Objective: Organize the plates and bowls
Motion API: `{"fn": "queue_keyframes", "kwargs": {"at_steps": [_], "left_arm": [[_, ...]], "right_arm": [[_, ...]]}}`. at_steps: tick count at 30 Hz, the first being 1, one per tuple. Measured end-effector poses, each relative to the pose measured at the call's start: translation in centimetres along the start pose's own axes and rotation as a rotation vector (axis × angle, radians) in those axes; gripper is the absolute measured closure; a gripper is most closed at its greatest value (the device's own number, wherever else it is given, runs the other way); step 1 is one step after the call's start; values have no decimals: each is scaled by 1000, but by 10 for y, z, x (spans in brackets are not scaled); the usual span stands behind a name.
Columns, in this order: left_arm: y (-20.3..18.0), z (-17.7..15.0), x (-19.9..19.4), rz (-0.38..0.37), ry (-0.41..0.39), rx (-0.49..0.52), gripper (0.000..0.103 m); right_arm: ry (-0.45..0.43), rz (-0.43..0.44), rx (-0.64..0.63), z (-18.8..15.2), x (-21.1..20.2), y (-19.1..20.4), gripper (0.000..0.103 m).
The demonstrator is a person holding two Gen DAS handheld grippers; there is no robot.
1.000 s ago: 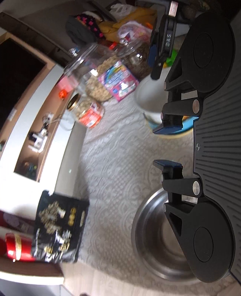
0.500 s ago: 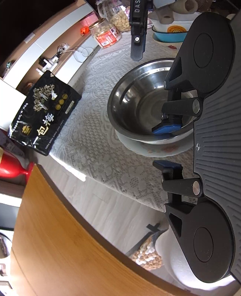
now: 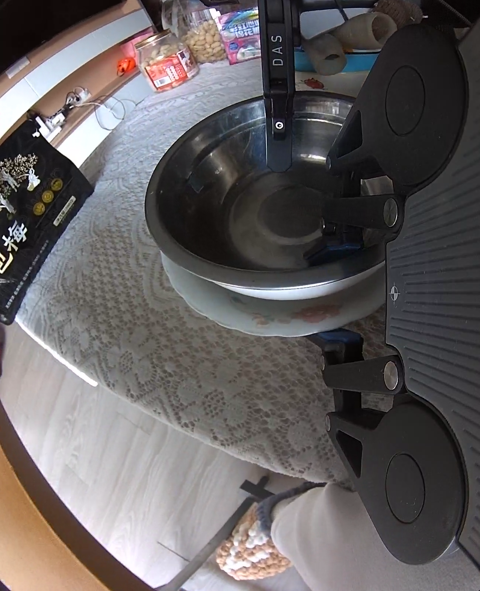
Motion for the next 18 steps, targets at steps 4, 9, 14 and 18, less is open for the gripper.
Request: {"fn": "queue_keyframes", "kwargs": {"at_steps": [4, 9, 14, 18], "left_arm": [[-2, 3, 3, -17, 21, -36, 50], [-12, 14, 9, -11, 21, -16, 42], [-27, 30, 21, -26, 15, 3, 42], [-30, 38, 27, -20, 16, 19, 43]], "right_arm": [[1, -32, -23, -2, 2, 2, 61], [-22, -63, -28, 0, -4, -3, 62], [-53, -136, -33, 7, -11, -14, 62], [-56, -151, -34, 7, -15, -16, 62]]}}
Point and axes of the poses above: each gripper's, at about its wrist camera, not at the fingertips, and x roughly the way its jaws point, y to its left, z to its top, the point moved 7 cm from there along x, roughly the way its jaws point, and after that the axes turned 2 degrees about -y, right-handed, at the moved point
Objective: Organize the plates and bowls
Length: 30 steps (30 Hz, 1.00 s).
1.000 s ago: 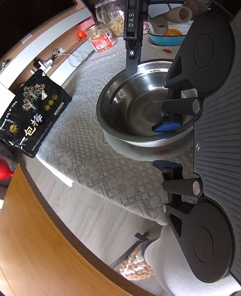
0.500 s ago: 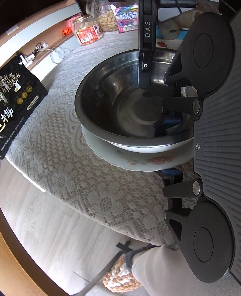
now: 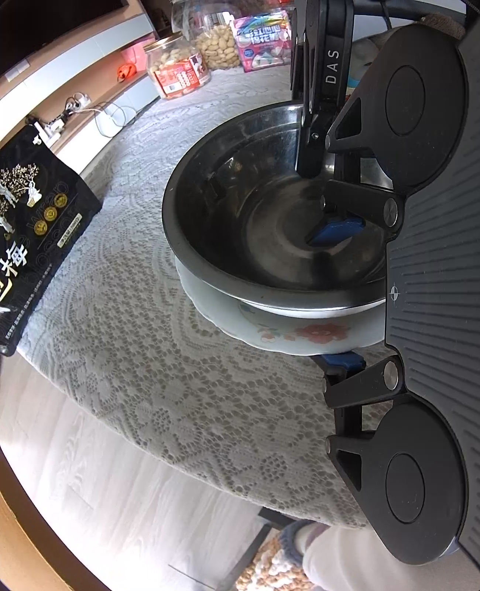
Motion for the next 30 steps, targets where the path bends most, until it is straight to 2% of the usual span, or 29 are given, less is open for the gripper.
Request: {"fn": "queue_keyframes", "kwargs": {"at_steps": [4, 6, 8, 10, 12, 14, 17, 20, 22, 24, 26, 30], "left_arm": [[1, -4, -7, 44, 2, 47, 56], [0, -6, -19, 67, -10, 65, 56], [-4, -7, -40, 115, -58, 97, 56], [-14, -5, -65, 158, -135, 139, 56], [-34, -3, -88, 134, -213, 159, 56], [-68, -3, -101, 49, -251, 197, 56], [-140, -17, -95, -109, -246, 330, 56], [-192, -41, -61, -169, -165, 412, 56], [-210, -54, -37, -164, -117, 436, 56], [-219, -64, -15, -113, -102, 446, 56], [-221, -68, -3, -72, -103, 444, 56], [-216, -67, 22, -37, -70, 397, 56]], "right_arm": [[-93, -20, -44, 3, -26, 3, 62], [-197, -32, -83, 4, -56, 4, 62], [-316, -43, -104, -1, -94, -3, 59], [-418, -63, -103, -12, -126, -18, 52], [-514, -109, -89, -28, -156, -39, 48], [-580, -172, -59, -46, -179, -63, 47], [-597, -206, 10, -70, -191, -96, 43], [-569, -190, 88, -95, -185, -125, 43], [-557, -182, 132, -109, -178, -140, 43], [-540, -168, 188, -121, -166, -157, 43], [-515, -147, 240, -125, -152, -172, 43], [-429, -84, 321, -128, -110, -188, 43]]}}
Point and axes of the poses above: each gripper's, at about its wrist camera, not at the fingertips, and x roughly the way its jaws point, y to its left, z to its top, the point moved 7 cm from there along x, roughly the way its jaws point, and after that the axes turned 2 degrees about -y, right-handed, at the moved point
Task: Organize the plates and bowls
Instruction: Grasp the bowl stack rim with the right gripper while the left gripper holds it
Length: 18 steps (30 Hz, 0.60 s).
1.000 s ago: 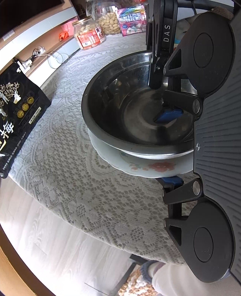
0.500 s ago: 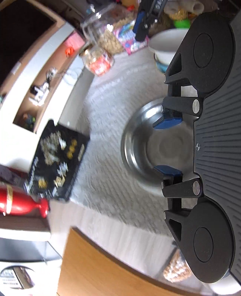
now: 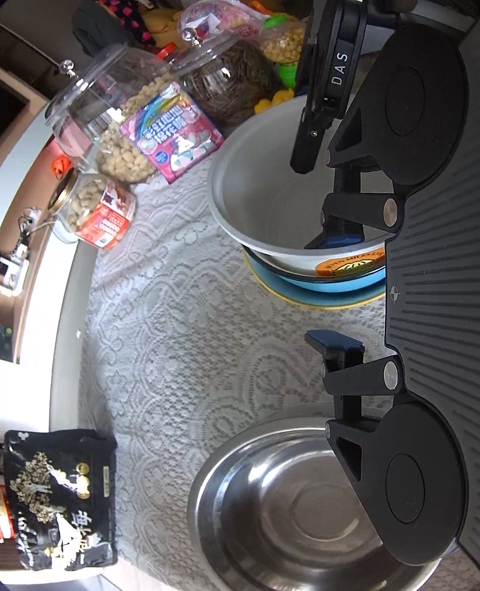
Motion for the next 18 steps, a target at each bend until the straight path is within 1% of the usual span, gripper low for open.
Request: {"fn": "queue_keyframes", "kwargs": {"at_steps": [2, 3, 5, 7, 8, 10, 12, 13, 14, 16, 17, 18], "left_arm": [[2, -1, 14, 9, 28, -4, 56], [3, -2, 20, 1, 43, -10, 52], [0, -6, 29, -37, 72, -24, 52], [-6, -9, 36, -46, 83, -8, 51], [-7, -9, 37, -55, 69, -3, 52], [-7, -8, 39, -72, 65, -5, 51], [-6, -10, 44, -113, 92, -37, 49], [-6, -11, 46, -125, 99, -51, 49], [-5, -12, 47, -133, 110, -55, 49], [-4, -12, 49, -155, 138, -62, 50], [-3, -12, 50, -165, 149, -71, 50], [-2, -12, 50, -172, 153, -78, 50]], "right_arm": [[33, 17, 35, -5, 14, -5, 43], [48, 29, 53, -7, 20, -7, 43], [75, 78, 89, -11, 27, -6, 42], [102, 105, 104, -14, 31, -4, 41], [100, 106, 112, -14, 31, -3, 38], [102, 101, 114, -14, 32, -3, 38], [103, 96, 109, -14, 32, -2, 38], [105, 95, 98, -13, 32, -1, 38], [110, 97, 81, -12, 32, 1, 39], [128, 122, 60, -11, 31, 5, 50], [149, 143, 55, -12, 32, 8, 52], [146, 137, 52, -12, 32, 9, 52]]}}
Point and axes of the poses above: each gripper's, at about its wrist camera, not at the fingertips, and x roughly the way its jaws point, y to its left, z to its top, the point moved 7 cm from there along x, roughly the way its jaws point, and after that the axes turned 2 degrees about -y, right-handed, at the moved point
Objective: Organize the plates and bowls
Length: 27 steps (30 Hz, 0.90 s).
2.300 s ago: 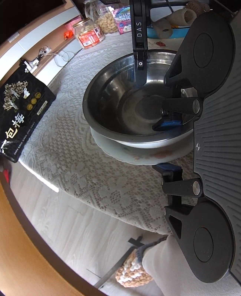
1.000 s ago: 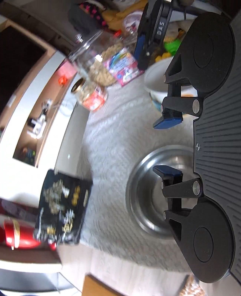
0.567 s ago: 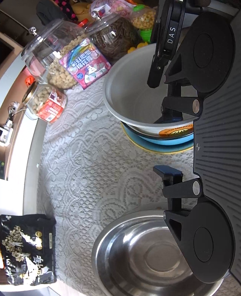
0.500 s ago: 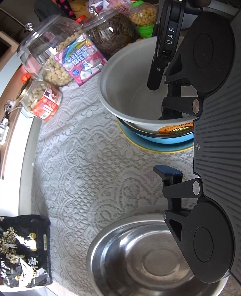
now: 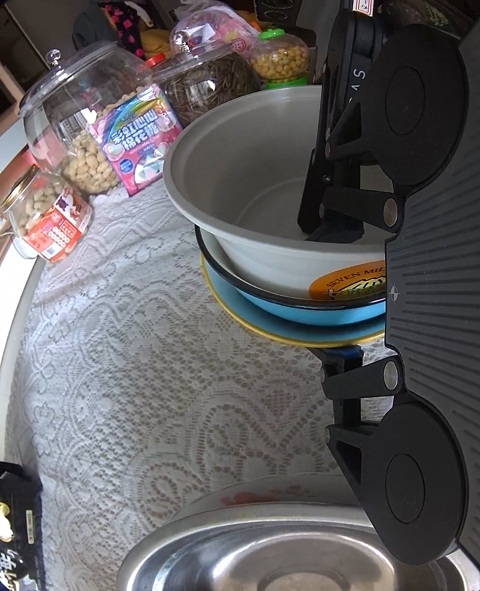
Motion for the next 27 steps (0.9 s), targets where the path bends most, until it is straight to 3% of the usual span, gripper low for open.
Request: {"fn": "queue_keyframes", "kwargs": {"at_steps": [10, 14, 27], "left_arm": [[-3, 0, 1, 24, 22, -2, 49], [-8, 0, 1, 72, 24, 22, 46], [-11, 8, 6, 156, 135, -6, 42]], "right_arm": [[1, 36, 9, -2, 1, -1, 50], [6, 38, 32, -2, 2, -3, 52], [37, 136, 104, 2, 7, -14, 55]]}}
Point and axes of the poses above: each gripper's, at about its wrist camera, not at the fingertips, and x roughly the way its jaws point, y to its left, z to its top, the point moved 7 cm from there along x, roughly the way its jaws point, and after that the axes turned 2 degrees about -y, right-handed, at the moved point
